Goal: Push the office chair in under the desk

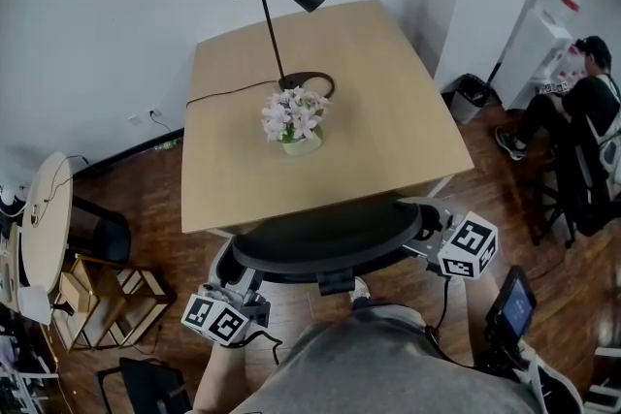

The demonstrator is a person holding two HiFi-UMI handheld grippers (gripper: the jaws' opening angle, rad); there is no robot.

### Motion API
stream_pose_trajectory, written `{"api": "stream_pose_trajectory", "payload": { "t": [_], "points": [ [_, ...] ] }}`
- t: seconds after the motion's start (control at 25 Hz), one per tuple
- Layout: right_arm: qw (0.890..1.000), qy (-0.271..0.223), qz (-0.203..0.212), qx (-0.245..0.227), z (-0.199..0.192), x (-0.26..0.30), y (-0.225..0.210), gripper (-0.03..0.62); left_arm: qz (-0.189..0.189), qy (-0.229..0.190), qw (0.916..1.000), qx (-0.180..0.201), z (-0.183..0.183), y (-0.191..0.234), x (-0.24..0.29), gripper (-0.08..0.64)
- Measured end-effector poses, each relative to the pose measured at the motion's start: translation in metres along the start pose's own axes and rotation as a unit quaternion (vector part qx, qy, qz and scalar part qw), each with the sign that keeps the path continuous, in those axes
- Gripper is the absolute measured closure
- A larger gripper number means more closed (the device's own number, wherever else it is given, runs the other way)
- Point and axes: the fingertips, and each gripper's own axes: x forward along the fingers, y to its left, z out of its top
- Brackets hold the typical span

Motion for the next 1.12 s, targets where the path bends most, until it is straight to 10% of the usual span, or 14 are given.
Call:
{"api": "stream_pose_trajectory", "payload": {
  "t": [0.68,1.12],
  "points": [
    [1.0,-0.008,-0.002,-0.013,0.009,0.004,0.004,0.318,-0.005,-0.006,0.9999,0.008,0.011,0.005,0.0,0.268],
    [0.989,-0.063,-0.132,0.004,0.003,-0.065,-0.002,0.318,0.035,-0.02,0.9989,0.026,0.005,0.003,-0.054,0.315]
  ]
}}
